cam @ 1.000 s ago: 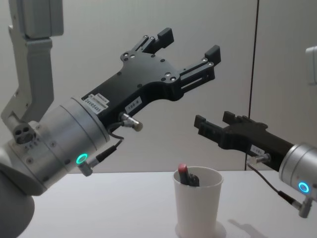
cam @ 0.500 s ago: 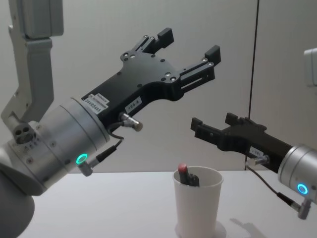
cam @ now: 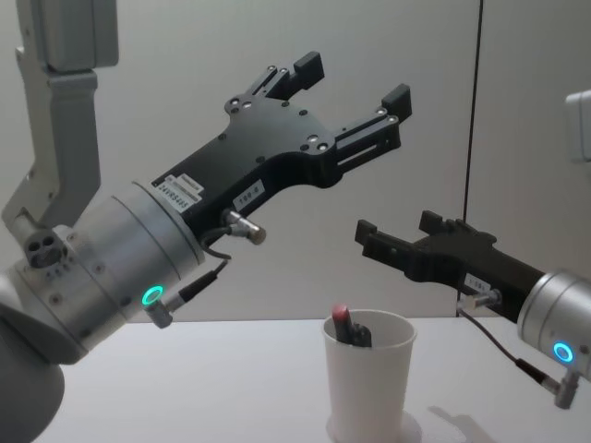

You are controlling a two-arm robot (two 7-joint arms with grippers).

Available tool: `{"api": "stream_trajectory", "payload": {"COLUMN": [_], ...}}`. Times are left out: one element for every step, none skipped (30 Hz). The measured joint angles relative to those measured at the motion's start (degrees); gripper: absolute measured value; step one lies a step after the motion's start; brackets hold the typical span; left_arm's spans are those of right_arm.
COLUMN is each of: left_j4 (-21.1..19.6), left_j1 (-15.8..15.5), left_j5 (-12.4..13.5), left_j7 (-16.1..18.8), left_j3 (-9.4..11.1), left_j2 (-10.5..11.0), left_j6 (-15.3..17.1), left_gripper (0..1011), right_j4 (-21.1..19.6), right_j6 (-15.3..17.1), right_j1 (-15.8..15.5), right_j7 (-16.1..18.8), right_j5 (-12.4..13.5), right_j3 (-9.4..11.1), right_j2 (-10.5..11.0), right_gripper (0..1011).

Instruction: Place the pen into the pen holder.

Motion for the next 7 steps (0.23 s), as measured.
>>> {"api": "stream_trajectory", "payload": {"left_j4": [0.0,0.0,0.0,0.0,0.0,0.0,0.0], "left_j1": [0.0,0.0,0.0,0.0,0.0,0.0,0.0], "left_j5": [0.0,0.0,0.0,0.0,0.0,0.0,0.0], "left_j7": [0.0,0.0,0.0,0.0,0.0,0.0,0.0], "left_j3": [0.0,0.0,0.0,0.0,0.0,0.0,0.0], "left_j2": [0.0,0.0,0.0,0.0,0.0,0.0,0.0], "left_j6": [0.0,0.0,0.0,0.0,0.0,0.0,0.0], "left_gripper": [1000,1000,999,1000,1000,1000,1000], "right_j4": [0.0,0.0,0.0,0.0,0.0,0.0,0.0], "right_j6": [0.0,0.0,0.0,0.0,0.0,0.0,0.0], "right_j1": [0.0,0.0,0.0,0.0,0.0,0.0,0.0], "right_j7": [0.0,0.0,0.0,0.0,0.0,0.0,0.0], "right_j5": [0.0,0.0,0.0,0.0,0.0,0.0,0.0], "right_j3": [0.0,0.0,0.0,0.0,0.0,0.0,0.0], "right_j2": [0.0,0.0,0.0,0.0,0.0,0.0,0.0], "right_gripper": [1002,1002,1002,1002,1002,1002,1002]}}
